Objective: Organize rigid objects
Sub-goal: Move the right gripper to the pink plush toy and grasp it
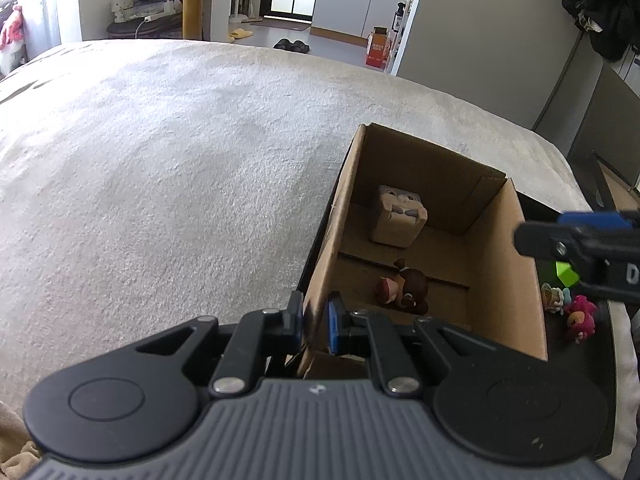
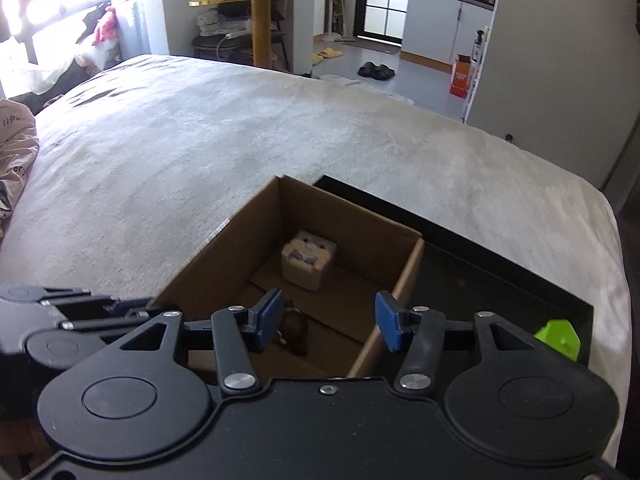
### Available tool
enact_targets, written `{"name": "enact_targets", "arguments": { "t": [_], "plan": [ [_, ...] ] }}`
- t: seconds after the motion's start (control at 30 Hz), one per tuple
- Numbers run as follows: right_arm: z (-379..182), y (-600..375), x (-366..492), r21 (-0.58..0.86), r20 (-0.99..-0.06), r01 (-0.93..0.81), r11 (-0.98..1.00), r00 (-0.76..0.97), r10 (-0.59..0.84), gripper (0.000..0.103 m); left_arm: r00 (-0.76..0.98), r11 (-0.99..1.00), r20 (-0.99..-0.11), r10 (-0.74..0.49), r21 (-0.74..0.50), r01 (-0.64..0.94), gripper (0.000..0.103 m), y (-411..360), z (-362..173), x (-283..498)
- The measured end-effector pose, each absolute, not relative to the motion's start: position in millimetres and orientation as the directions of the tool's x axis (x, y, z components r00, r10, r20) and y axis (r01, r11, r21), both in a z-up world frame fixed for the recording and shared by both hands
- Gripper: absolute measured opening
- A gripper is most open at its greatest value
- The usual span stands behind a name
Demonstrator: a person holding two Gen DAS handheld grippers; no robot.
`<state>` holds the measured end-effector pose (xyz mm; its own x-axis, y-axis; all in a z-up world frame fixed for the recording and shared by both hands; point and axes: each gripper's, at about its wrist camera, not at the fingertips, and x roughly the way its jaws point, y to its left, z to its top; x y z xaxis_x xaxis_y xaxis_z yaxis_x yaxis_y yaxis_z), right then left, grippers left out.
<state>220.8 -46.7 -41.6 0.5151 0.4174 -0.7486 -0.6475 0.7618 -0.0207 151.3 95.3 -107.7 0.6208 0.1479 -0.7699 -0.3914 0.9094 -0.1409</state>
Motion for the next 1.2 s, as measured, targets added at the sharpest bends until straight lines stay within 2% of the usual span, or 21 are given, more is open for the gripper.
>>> {"name": "enact_targets", "arguments": {
  "t": [0.87,1.2],
  "plan": [
    [-80,-147,220,-0.069,-0.785,-0.501,0.863,0.562,0.263,0.051,0.61,0.915,-0.77,0.186,-0.09,-0.393,0.01,88,-106,152],
    [-96,-177,240,-0.089,-0.789,-0.415,0.905,0.584,0.19,0.055,0.601,0.917,-0.771,0.212,-0.057,-0.396,0.011,84,-106,155]
  ]
}}
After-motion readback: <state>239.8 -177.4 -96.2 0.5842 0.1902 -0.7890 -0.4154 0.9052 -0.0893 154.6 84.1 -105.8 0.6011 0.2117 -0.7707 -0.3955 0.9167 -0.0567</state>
